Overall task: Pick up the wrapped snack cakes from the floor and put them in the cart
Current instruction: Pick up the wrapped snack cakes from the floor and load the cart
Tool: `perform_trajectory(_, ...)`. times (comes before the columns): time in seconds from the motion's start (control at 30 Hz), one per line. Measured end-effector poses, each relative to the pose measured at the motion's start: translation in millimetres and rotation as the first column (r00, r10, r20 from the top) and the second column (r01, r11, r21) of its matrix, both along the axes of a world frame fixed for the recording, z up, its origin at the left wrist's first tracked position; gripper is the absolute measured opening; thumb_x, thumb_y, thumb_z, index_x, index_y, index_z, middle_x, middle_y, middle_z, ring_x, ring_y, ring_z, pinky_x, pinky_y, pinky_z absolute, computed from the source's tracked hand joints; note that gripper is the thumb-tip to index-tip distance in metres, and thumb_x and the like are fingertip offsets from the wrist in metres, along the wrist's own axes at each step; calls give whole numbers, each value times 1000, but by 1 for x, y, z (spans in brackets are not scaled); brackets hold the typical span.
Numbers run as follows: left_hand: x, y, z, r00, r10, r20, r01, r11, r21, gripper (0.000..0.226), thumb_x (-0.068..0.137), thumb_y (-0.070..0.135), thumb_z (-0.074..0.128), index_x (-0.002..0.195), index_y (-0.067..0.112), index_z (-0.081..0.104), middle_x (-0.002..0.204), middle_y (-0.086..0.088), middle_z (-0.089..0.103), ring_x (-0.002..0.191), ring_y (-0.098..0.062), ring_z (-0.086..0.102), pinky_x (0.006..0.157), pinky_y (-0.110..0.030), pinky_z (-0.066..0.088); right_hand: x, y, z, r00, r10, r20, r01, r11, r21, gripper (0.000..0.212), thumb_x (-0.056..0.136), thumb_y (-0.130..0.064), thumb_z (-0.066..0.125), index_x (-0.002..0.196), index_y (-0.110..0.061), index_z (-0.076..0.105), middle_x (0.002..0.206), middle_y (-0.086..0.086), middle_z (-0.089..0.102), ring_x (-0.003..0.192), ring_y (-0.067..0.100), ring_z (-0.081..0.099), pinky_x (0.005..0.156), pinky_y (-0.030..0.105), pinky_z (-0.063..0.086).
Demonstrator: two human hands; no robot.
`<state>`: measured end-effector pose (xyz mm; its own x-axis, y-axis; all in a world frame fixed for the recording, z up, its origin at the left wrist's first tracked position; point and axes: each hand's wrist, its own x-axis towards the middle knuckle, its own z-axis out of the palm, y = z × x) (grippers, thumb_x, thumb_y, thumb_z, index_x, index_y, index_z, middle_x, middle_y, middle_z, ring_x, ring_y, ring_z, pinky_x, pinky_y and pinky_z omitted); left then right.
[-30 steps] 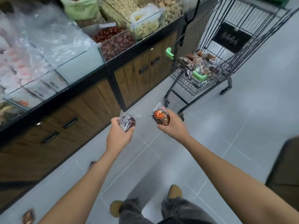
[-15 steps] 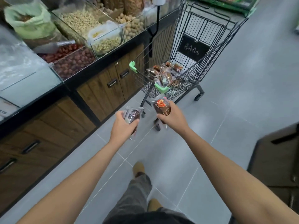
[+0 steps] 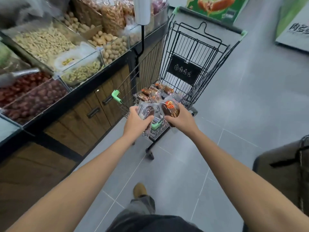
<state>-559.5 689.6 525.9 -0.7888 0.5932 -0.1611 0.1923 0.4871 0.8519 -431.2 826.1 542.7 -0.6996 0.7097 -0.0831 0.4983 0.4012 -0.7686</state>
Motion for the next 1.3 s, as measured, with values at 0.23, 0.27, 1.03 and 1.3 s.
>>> perform_trajectory(0.23,-56,79,6,998,-61,-10,61,998,-23,50,78,40,70,108,24,33,100,0,57,89,-21,61,76,-40,52,-53,76,-7,1000,-30,9,30,998,-47,45,73,-37,73,108,-21,50,95,-2,63,85,16,63,76,40,55)
perform_trajectory(0.27,-62,89,5,998,-58,-5,58,998,-34,50,79,40,69,108,24,32,97,1,56,89,-21,61,76,-40,52,-60,87,-9,999,-29,15,30,998,-48,44,73,-38,73,107,-21,50,93,-4,62,84,16,62,75,39,56)
perform_trajectory(1.03,-146,309,-124,673,635,380,-504,769,-393,65,81,44,67,126,17,29,76,1,48,53,-10,43,54,-30,45,-245,359,-128,805,432,406,-359,900,-245,53,79,-36,72,121,-20,43,85,-2,60,78,20,66,73,45,57)
perform_trajectory(1.3,-146,382,-202,577,697,426,-530,716,-454,64,82,42,67,123,14,26,99,2,44,86,-17,51,71,-25,47,-267,389,-215,727,426,539,-261,897,-357,53,81,-33,72,123,-14,46,98,7,65,88,25,65,88,46,53)
